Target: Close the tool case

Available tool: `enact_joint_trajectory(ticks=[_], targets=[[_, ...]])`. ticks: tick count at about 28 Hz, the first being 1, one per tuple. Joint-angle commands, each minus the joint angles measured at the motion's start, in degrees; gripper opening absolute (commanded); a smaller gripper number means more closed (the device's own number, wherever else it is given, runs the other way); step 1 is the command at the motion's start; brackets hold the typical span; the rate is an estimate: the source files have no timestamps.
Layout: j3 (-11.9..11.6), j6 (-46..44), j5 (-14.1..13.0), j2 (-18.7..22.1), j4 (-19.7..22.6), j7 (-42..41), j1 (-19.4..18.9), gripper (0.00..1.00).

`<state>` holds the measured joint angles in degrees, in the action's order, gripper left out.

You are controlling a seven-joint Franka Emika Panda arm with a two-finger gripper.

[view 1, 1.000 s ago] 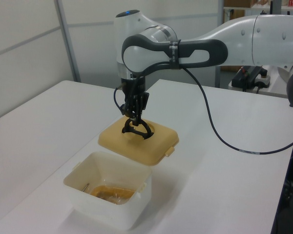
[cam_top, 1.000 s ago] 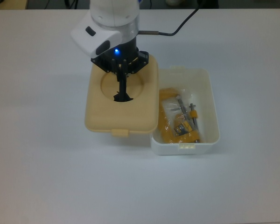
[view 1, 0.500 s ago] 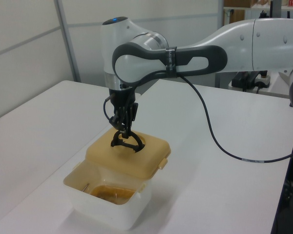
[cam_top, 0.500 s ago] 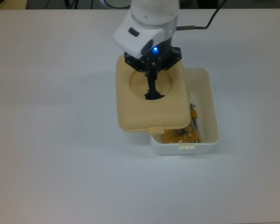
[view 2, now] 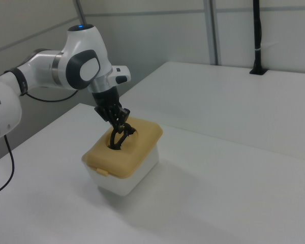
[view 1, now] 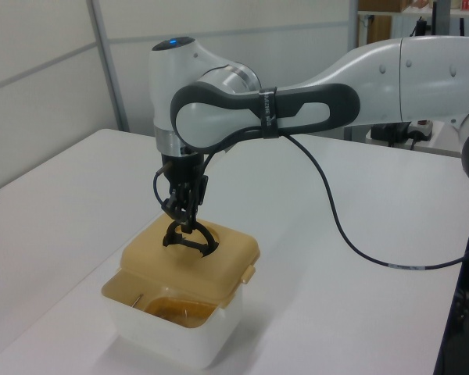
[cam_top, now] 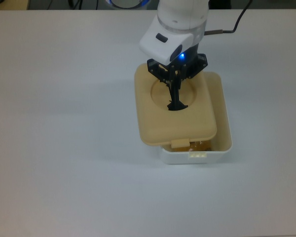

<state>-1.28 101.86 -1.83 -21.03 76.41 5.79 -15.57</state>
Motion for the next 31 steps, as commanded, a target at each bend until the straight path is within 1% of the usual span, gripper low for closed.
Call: enact_joint_trajectory(ticks=[1,15,23,25,26,28,29,31], targets=[[-0.3,2.5,0.1,-0.9,-0.1,1.9,-1.4,0.00],[-0.1,4.1,0.2,-1.3,-0.1,3.9,-3.3,0.00],[0.6,5.3,0.2,-2.9,-0.1,5.4,-3.8,0.01],[0.9,6.0,0.2,-3.0,-0.1,5.7,-3.8,0.09],[0.9,6.0,0.2,-3.0,-0.1,5.9,-3.8,0.16],[1.0,6.1,0.1,-3.1,-0.1,6.3,-3.8,0.40],[1.0,6.2,0.1,-3.4,-0.1,6.9,-3.8,0.61],[1.1,6.5,0.1,-3.5,-0.1,7.7,-3.8,0.90]])
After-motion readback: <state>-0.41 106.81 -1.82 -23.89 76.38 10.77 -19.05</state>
